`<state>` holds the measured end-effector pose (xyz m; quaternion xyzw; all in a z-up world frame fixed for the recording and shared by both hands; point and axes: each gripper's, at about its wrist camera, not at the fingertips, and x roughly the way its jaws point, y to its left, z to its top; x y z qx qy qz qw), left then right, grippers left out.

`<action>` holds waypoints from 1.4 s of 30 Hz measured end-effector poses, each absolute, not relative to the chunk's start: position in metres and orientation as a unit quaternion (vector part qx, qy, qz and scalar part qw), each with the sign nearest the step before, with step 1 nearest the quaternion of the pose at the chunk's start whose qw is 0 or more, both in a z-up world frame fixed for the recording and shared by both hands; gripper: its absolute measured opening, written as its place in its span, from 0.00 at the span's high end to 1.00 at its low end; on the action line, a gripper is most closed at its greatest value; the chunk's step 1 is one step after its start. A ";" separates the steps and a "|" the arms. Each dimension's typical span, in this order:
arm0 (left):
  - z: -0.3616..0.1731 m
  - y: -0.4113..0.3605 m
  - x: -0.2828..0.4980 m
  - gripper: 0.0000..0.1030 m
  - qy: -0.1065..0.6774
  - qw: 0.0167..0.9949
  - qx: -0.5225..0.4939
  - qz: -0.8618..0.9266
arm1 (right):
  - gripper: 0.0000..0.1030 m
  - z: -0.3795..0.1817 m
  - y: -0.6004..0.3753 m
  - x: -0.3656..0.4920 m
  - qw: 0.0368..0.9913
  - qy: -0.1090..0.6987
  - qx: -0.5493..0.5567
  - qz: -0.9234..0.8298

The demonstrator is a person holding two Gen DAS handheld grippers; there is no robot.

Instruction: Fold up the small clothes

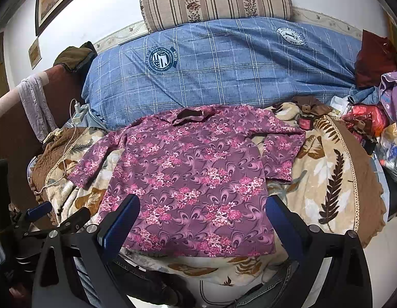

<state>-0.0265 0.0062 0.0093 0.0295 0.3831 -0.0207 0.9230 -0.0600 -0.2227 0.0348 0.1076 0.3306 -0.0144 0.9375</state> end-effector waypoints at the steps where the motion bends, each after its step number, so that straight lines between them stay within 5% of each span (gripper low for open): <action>1: 0.009 0.006 -0.026 0.02 0.383 0.923 0.029 -0.021 | 0.04 0.034 -0.223 -0.059 0.938 0.330 0.107 -0.015; 42: -0.002 0.021 -0.012 0.02 0.396 0.918 0.008 -0.016 | 0.04 0.029 -0.211 -0.039 0.934 0.345 0.095 -0.014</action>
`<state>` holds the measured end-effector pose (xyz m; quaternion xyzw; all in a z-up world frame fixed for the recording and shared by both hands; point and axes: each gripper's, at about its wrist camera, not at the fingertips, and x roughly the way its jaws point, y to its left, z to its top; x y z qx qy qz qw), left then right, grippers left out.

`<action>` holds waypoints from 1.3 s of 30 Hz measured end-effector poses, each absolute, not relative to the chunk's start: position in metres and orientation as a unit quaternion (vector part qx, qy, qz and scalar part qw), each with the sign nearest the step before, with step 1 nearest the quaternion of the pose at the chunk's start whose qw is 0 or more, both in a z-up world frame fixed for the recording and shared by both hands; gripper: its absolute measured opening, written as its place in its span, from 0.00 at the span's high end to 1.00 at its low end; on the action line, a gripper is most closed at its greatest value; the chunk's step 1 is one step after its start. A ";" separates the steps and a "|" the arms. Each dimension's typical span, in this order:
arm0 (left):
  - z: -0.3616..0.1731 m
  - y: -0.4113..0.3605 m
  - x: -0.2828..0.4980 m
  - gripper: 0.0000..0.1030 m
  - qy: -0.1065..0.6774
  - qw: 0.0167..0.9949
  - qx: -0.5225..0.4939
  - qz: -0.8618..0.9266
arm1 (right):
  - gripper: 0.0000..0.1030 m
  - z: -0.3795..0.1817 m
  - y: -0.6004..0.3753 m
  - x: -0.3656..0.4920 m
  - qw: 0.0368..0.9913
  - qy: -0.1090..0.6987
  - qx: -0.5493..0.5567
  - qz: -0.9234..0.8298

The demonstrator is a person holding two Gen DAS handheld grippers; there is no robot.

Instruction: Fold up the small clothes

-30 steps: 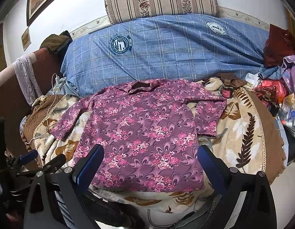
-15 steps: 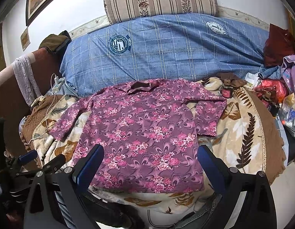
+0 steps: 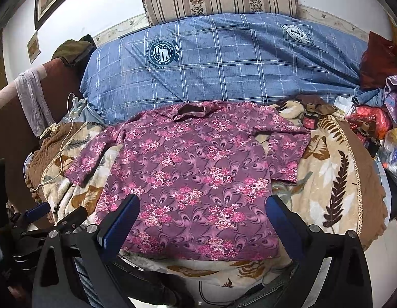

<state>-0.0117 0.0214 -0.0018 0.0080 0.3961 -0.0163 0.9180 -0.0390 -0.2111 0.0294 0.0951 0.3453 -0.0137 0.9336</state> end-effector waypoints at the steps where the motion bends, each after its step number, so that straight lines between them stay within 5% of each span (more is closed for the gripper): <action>1: -0.002 0.022 -0.011 0.02 0.396 0.918 0.008 -0.016 | 0.04 0.029 -0.211 -0.038 0.933 0.346 0.095 -0.013; 26: -0.039 0.092 0.063 0.02 0.428 0.900 -0.077 -0.007 | 0.05 0.020 -0.170 0.049 0.916 0.382 0.093 0.079; 30: -0.052 0.143 0.096 0.02 0.434 0.892 -0.124 0.030 | 0.20 0.012 -0.139 0.094 0.901 0.397 0.101 0.142; 39: -0.109 0.266 0.152 0.02 0.440 0.819 -0.363 0.058 | 0.30 -0.024 -0.034 0.213 0.835 0.446 0.130 0.296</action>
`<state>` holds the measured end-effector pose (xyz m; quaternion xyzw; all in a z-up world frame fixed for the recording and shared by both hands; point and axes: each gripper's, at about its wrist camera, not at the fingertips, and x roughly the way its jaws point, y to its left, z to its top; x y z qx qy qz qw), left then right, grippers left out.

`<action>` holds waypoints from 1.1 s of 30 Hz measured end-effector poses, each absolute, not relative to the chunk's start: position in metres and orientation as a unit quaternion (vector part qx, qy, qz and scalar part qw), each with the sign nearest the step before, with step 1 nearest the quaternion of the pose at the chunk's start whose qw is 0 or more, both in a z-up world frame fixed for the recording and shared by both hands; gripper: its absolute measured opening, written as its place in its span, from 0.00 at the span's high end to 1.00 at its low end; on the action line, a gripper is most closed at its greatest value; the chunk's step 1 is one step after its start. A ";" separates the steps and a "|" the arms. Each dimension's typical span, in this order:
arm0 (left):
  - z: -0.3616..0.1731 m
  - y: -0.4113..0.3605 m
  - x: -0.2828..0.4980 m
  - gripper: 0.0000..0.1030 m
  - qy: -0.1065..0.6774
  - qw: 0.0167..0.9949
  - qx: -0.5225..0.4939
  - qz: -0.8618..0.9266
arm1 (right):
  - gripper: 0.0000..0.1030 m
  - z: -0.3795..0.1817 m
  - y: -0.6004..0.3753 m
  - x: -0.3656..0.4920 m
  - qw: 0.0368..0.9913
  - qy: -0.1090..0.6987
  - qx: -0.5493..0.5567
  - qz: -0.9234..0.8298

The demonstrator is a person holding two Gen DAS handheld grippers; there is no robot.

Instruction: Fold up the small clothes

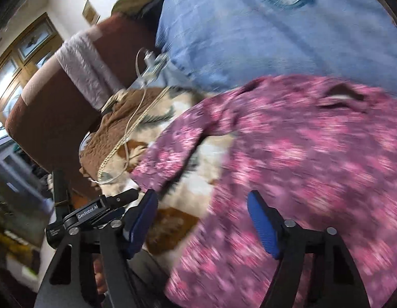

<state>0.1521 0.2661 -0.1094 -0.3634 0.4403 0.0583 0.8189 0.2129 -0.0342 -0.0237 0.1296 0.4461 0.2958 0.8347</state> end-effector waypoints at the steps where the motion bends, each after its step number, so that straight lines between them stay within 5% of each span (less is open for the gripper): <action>1: -0.115 0.274 0.158 0.02 0.440 0.812 -0.379 0.058 | 0.31 -0.029 -0.024 0.223 0.825 0.455 0.133 0.308; 5: -0.135 0.288 0.173 0.03 0.437 0.787 -0.432 0.048 | 0.38 -0.063 0.027 0.266 0.779 0.501 0.159 0.340; 14: -0.170 0.301 0.184 0.23 0.410 0.756 -0.510 0.023 | 0.54 -0.132 0.088 0.332 0.717 0.585 0.193 0.325; 16: -0.167 0.302 0.184 0.37 0.402 0.759 -0.513 0.019 | 0.59 -0.141 0.098 0.336 0.705 0.597 0.200 0.327; 18: -0.165 0.300 0.187 0.75 0.406 0.763 -0.503 0.014 | 0.60 -0.147 0.110 0.339 0.699 0.600 0.191 0.339; 21: -0.166 0.299 0.187 0.98 0.408 0.760 -0.506 0.010 | 0.94 -0.161 0.117 0.343 0.687 0.616 0.203 0.328; 33: -0.023 0.191 0.128 0.98 0.356 0.782 -0.466 -0.211 | 0.98 0.006 -0.005 0.275 0.749 0.510 0.165 0.390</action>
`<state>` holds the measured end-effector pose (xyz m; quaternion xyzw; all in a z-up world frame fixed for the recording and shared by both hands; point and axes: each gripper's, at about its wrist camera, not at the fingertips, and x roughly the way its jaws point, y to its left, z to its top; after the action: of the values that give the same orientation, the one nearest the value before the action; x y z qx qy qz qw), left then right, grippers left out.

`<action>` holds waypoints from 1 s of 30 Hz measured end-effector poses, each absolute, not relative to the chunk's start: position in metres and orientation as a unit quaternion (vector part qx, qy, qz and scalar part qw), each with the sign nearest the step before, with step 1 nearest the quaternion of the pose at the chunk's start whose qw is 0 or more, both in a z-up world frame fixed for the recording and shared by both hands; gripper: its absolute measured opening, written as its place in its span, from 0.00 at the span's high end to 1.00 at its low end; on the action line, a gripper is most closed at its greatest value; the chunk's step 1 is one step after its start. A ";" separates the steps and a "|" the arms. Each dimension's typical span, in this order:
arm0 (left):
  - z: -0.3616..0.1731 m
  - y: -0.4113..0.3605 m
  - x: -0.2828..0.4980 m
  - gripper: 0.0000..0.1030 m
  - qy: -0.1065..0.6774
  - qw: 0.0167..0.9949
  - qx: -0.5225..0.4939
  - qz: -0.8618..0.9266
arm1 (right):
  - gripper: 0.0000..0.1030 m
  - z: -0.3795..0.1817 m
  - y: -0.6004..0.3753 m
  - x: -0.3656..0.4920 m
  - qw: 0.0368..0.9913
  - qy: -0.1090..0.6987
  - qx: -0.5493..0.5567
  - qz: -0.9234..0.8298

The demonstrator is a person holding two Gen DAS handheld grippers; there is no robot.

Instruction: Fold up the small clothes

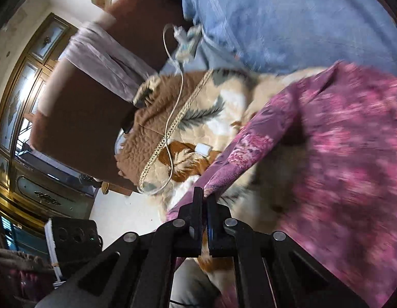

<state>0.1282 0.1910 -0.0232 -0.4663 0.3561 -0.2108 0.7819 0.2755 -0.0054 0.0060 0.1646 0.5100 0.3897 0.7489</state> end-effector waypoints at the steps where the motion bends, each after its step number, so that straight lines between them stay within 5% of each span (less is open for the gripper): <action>1: -0.018 0.172 0.127 0.98 0.362 0.780 -0.455 -0.230 | 0.98 0.016 -0.032 0.265 0.758 0.502 0.163 0.383; 7: -0.037 0.062 0.126 0.98 0.434 0.753 -0.390 -0.304 | 0.98 0.003 -0.142 0.232 0.785 0.492 0.189 0.327; 14: -0.110 -0.015 0.129 0.92 0.557 0.728 -0.280 -0.286 | 0.96 -0.117 -0.222 0.231 0.769 0.539 0.232 0.255; 16: -0.105 -0.012 0.119 0.88 0.558 0.729 -0.267 -0.292 | 0.92 -0.142 -0.233 0.238 0.762 0.546 0.247 0.245; 18: -0.084 0.007 0.111 0.61 0.537 0.744 -0.266 -0.297 | 0.86 -0.148 -0.241 0.240 0.768 0.545 0.249 0.226; 20: -0.061 0.037 0.111 0.42 0.496 0.768 -0.286 -0.286 | 0.56 -0.134 -0.247 0.233 0.781 0.533 0.244 0.216; 21: -0.054 0.048 0.114 0.36 0.481 0.782 -0.291 -0.270 | 0.50 -0.122 -0.247 0.227 0.790 0.519 0.240 0.223; 23: -0.040 0.074 0.143 0.35 0.461 0.806 -0.297 -0.225 | 0.38 -0.095 -0.241 0.217 0.802 0.492 0.235 0.243; 30: -0.062 0.148 0.264 0.35 0.459 0.778 -0.408 -0.131 | 0.37 -0.030 -0.192 0.254 0.807 0.468 0.202 0.299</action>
<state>0.2637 0.1482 -0.0621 -0.4078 0.4594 -0.1311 0.7782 0.2539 -0.1922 -0.0296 0.2023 0.4681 0.2988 0.8066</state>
